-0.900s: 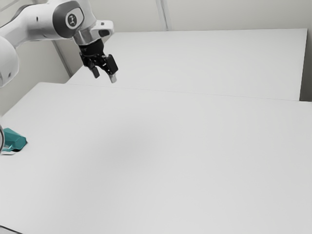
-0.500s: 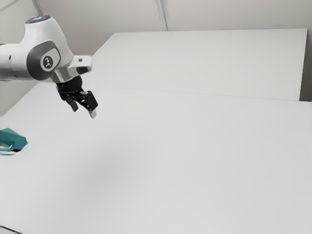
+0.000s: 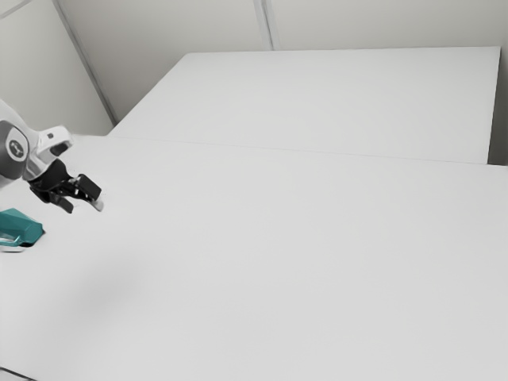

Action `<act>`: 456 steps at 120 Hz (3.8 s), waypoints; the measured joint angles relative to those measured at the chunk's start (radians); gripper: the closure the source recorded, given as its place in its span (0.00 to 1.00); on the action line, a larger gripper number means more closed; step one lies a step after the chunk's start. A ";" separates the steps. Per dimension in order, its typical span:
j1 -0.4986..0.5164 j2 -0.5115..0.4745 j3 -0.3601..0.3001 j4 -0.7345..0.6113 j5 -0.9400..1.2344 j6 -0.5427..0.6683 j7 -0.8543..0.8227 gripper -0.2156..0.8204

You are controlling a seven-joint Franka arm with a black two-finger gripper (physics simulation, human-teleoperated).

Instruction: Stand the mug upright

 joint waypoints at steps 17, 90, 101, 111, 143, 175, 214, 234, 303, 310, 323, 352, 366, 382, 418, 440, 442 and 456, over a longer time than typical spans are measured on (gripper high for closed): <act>0.169 0.078 -0.003 0.015 -0.162 0.005 0.211 0.21; 0.677 0.669 -0.258 0.533 -0.454 -0.153 1.014 0.22; 0.727 0.711 -0.260 0.570 -0.459 -0.168 1.094 0.22; 0.779 0.719 -0.258 0.575 -0.459 -0.181 1.157 0.22; 0.889 0.760 -0.260 0.606 -0.460 -0.215 1.324 0.23; 0.905 0.896 -0.264 0.775 -0.503 -0.242 1.430 0.23; 0.964 1.061 -0.316 0.924 -0.557 -0.279 1.507 0.23; 0.971 1.090 -0.333 0.941 -0.581 -0.288 1.529 0.22; 1.019 1.134 -0.382 0.915 -0.645 -0.315 1.566 0.22; 1.021 1.134 -0.381 0.917 -0.646 -0.316 1.568 0.22; 1.028 1.136 -0.381 0.920 -0.653 -0.318 1.572 0.22; 1.013 1.191 -0.382 0.982 -0.685 -0.333 1.576 0.22; 1.002 1.194 -0.382 0.980 -0.695 -0.342 1.578 0.22; 0.985 1.179 -0.380 0.950 -0.700 -0.345 1.579 0.22; 0.973 1.151 -0.379 0.895 -0.698 -0.337 1.582 0.26; 0.960 1.135 -0.379 0.882 -0.698 -0.334 1.584 0.31; 0.959 1.134 -0.379 0.882 -0.698 -0.334 1.584 0.32; 0.956 1.125 -0.379 0.882 -0.698 -0.333 1.585 0.46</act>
